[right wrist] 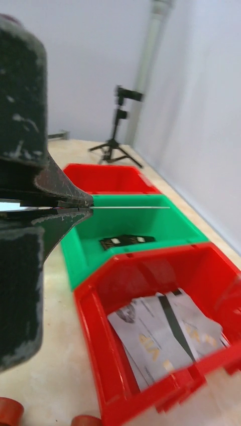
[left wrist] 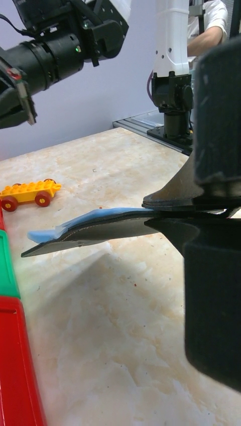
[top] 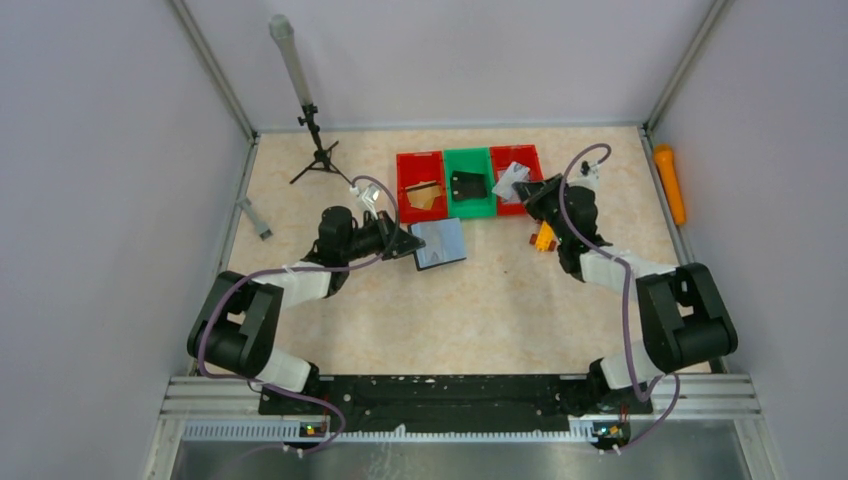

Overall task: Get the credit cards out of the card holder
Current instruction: Place the credit card in the storage box.

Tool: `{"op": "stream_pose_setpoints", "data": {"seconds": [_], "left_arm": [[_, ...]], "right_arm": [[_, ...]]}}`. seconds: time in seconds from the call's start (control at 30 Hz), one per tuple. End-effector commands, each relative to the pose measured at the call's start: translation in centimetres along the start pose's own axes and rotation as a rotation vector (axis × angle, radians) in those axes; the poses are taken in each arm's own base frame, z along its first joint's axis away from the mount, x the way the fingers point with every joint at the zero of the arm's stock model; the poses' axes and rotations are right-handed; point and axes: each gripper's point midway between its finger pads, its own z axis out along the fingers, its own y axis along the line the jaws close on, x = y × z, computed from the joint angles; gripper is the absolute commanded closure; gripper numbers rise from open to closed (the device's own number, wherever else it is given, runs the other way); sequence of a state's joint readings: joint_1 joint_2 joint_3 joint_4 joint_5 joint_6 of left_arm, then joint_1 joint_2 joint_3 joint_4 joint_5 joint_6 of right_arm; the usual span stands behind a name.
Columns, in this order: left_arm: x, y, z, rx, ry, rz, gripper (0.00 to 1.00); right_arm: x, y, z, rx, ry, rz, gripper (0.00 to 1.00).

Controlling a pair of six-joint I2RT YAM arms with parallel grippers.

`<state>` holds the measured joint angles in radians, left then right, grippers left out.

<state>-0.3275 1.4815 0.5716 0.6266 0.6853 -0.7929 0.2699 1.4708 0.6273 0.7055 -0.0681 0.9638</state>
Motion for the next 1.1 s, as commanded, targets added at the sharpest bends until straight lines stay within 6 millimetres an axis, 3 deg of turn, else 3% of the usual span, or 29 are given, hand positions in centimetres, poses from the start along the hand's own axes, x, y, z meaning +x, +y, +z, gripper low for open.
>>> {"op": "stream_pose_setpoints", "data": {"seconds": [0.0, 0.13, 0.3, 0.47, 0.73, 1.07], "left_arm": [[-2.0, -1.6, 0.3, 0.035, -0.048, 0.078, 1.00], [-1.9, -1.8, 0.3, 0.039, -0.044, 0.082, 1.00], [-2.0, -1.9, 0.3, 0.041, -0.045, 0.084, 1.00], [-2.0, -2.2, 0.1, 0.047, -0.048, 0.096, 1.00], [-2.0, -2.3, 0.1, 0.052, -0.049, 0.097, 1.00], [-2.2, -2.5, -0.3, 0.047, -0.072, 0.109, 1.00]], "right_arm": [[-5.0, -2.4, 1.6, 0.200, -0.225, 0.114, 1.00], [-6.2, -3.1, 2.7, 0.252, -0.293, 0.180, 1.00], [-5.8, -4.7, 4.3, 0.268, -0.330, 0.295, 1.00], [-5.5, -5.2, 6.5, 0.255, -0.357, 0.322, 1.00], [-5.9, -5.4, 8.0, 0.254, -0.417, 0.336, 1.00], [-4.2, -5.4, 10.5, 0.254, -0.419, 0.344, 1.00]]}}
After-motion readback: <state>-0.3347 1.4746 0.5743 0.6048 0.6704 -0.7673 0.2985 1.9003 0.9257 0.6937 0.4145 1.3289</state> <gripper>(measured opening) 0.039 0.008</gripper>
